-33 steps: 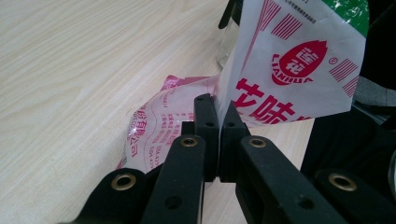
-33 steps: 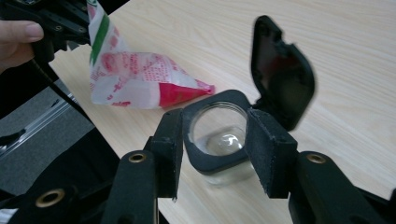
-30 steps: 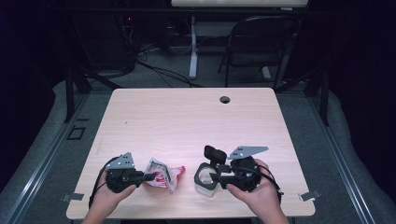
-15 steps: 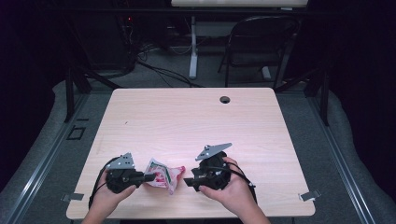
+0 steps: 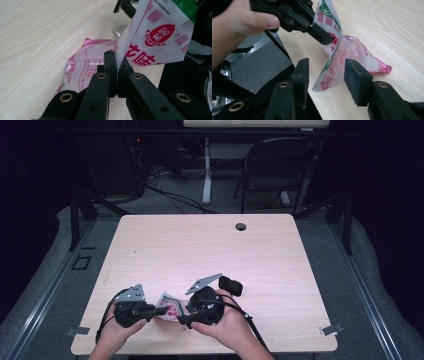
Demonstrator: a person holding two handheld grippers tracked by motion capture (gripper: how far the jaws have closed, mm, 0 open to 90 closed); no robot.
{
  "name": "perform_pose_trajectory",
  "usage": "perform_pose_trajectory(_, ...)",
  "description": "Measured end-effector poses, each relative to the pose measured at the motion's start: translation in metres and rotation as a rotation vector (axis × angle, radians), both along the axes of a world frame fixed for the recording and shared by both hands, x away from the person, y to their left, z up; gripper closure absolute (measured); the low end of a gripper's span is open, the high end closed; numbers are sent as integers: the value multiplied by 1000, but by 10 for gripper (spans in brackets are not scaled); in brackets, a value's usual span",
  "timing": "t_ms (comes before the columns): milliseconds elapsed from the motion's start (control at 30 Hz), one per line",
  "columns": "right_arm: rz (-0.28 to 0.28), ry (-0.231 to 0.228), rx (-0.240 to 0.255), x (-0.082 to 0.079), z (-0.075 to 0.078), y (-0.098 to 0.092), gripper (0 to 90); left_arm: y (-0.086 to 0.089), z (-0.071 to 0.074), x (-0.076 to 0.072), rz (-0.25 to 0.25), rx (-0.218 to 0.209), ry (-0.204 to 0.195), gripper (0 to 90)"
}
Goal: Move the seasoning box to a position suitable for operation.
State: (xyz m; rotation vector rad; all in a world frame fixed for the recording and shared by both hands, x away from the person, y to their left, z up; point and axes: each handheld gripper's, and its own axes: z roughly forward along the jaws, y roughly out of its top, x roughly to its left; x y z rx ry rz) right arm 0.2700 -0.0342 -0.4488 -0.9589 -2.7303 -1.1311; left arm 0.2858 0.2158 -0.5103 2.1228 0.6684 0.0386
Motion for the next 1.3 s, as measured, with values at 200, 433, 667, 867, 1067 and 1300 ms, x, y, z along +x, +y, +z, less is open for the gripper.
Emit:
perform_pose_trajectory(200, -28, 49, -22, 8, -15, 8, 598, 0, -1, 0, -7, -1, 4, 900)
perform_pose_trajectory(433, -40, 91, -46, 13, -18, 12, 661, 0, -1, 1, -11, -1, 11, 900)
perform_pose_trajectory(667, -36, 111, -62, 13, -21, 14, 762, 0, -2, 1, -14, 3, 11, 900)
perform_pose_trajectory(867, -31, 135, -78, 16, -23, 18, 751, -1, -2, 1, -11, 3, 13, 900)
perform_pose_trajectory(1067, -26, 119, -101, 16, -26, 24, 713, -1, -3, 1, -15, -7, 23, 900)
perform_pose_trajectory(1300, -34, 104, -147, 16, -32, 27, 697, -3, -2, 1, -27, -8, 24, 900)
